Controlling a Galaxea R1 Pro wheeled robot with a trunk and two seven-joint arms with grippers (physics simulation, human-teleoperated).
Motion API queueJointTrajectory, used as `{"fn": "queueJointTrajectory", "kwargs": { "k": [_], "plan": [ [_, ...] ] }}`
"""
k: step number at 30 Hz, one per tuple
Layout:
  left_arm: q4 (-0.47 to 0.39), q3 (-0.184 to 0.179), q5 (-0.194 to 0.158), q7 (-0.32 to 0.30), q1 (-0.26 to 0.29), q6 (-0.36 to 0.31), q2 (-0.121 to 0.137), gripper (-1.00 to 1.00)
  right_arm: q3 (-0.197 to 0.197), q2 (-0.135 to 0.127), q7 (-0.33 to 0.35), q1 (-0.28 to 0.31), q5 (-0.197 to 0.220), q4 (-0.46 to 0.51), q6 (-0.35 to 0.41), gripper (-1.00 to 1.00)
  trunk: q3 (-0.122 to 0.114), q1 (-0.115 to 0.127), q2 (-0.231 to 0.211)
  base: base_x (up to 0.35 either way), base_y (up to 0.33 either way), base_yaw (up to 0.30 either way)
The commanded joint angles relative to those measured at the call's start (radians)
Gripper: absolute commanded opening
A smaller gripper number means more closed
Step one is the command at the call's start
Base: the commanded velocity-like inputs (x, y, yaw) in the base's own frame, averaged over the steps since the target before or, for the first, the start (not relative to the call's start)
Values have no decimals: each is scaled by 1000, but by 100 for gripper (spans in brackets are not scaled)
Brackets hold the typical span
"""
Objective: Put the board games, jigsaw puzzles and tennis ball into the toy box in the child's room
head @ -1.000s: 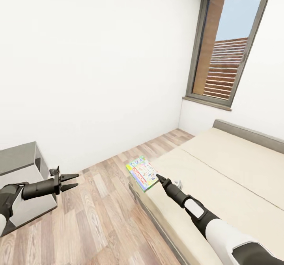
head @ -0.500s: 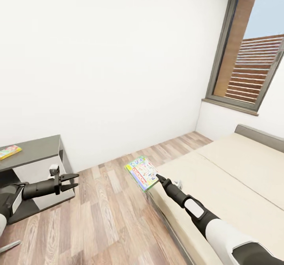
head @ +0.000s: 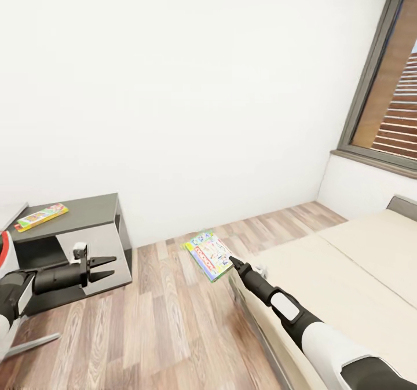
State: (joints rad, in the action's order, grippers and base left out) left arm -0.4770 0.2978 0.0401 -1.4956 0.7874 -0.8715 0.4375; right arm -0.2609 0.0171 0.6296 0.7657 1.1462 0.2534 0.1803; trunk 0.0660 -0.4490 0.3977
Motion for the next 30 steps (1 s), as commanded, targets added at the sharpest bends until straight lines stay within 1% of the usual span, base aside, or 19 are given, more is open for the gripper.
{"fn": "queueJointTrajectory", "kwargs": {
  "k": [1,5,14,30],
  "plan": [
    [0,3,4,0,1,-11,0,100,-1,0,2,1,12,0,7,-100,2,-1,2,211,0,289],
    [0,3,4,11,1,-11,0,100,-1,0,2,1,12,0,7,-100,2,-1,2,225,0,289],
    [0,3,4,14,1,-11,0,100,-1,0,2,1,12,0,7,-100,2,-1,2,198,0,289],
    [0,4,4,14,1,-11,0,100,-1,-1,2,1,12,0,7,-100,2,-1,2,16,0,289]
  ]
}}
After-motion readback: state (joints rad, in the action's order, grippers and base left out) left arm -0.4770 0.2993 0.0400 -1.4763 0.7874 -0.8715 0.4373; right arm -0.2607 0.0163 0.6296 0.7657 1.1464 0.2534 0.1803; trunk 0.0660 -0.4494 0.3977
